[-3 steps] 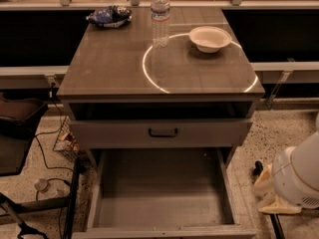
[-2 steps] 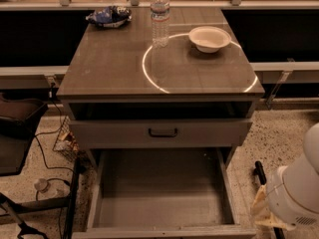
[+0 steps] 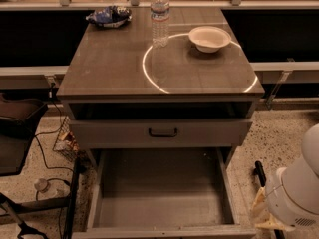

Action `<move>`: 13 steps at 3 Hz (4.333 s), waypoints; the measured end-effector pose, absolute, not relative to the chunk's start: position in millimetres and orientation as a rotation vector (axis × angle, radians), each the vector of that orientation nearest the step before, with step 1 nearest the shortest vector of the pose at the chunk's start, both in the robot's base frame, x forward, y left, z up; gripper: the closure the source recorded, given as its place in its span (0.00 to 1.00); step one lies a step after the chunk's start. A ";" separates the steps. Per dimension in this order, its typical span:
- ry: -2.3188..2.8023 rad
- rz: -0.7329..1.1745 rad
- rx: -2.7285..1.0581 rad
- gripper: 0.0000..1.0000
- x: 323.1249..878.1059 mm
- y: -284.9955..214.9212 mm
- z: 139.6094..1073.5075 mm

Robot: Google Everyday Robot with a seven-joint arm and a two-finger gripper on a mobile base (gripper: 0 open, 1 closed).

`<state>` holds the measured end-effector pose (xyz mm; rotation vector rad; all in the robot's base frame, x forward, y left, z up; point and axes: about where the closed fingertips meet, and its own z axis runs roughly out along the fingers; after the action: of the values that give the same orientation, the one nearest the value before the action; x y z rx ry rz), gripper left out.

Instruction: Close middle drawer

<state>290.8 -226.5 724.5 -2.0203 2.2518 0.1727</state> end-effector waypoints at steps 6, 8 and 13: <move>2.424 0.045 -2.434 1.00 242.4 -187.9 422.3; 2.352 0.028 -2.323 1.00 291.6 -162.0 398.7; 2.259 -0.033 -2.342 1.00 342.4 -102.0 370.3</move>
Offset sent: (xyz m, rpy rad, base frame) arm -0.0440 0.0347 -0.2456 -0.4145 0.1770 0.0029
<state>342.4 -102.0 370.3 -2.3419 2.2590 -0.0328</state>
